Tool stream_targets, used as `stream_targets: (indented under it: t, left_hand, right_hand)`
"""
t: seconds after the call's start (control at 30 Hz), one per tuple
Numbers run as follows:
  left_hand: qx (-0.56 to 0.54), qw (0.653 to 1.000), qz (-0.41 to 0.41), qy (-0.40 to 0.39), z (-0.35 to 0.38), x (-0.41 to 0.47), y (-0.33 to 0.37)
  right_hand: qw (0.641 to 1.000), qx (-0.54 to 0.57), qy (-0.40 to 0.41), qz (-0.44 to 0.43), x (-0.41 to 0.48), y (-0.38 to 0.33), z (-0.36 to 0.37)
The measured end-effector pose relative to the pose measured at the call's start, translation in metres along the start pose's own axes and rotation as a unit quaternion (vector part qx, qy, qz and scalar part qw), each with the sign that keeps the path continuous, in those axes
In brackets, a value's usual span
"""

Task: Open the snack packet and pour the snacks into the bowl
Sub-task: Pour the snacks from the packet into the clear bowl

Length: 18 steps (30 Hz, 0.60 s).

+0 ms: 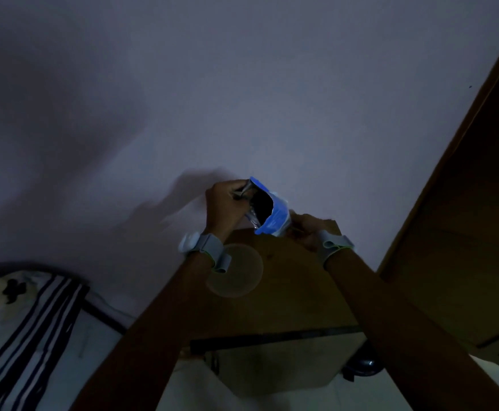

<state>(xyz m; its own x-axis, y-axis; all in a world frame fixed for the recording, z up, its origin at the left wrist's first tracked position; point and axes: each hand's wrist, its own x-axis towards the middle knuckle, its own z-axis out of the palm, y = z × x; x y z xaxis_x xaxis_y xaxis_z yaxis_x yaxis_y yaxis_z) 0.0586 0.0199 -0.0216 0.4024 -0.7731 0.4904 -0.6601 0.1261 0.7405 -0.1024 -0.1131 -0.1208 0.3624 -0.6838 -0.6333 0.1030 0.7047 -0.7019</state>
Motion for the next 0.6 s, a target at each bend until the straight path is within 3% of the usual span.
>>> stream_targets:
  t: [0.2, 0.3, 0.37, 0.43, 0.5, 0.6]
  left_hand:
    - [-0.003, 1.0, -0.004, 0.013, -0.005, -0.009, -0.019]
    - [-0.035, 0.999, -0.024, 0.028, 0.001, -0.016, -0.016]
    - [-0.058, 0.997, -0.028, 0.038, 0.006, -0.018, -0.012]
    - [-0.076, 0.996, -0.027, 0.042, 0.008, -0.016, -0.008]
    - [-0.078, 0.996, -0.016, 0.039, 0.008, -0.013, -0.006]
    - [-0.071, 0.997, -0.02, 0.032, 0.003, -0.011, -0.009]
  right_hand:
    - [0.978, -0.164, 0.029, -0.126, -0.006, 0.005, -0.002]
    - [0.975, -0.182, 0.05, -0.114, -0.007, 0.006, 0.017]
    - [0.988, -0.146, 0.01, -0.043, -0.004, 0.019, 0.02]
    - [0.992, -0.068, -0.105, 0.029, -0.008, 0.034, 0.017]
    - [0.983, 0.03, -0.178, 0.039, -0.009, 0.042, 0.016]
    - [0.976, 0.091, -0.195, 0.023, -0.012, 0.038, 0.019]
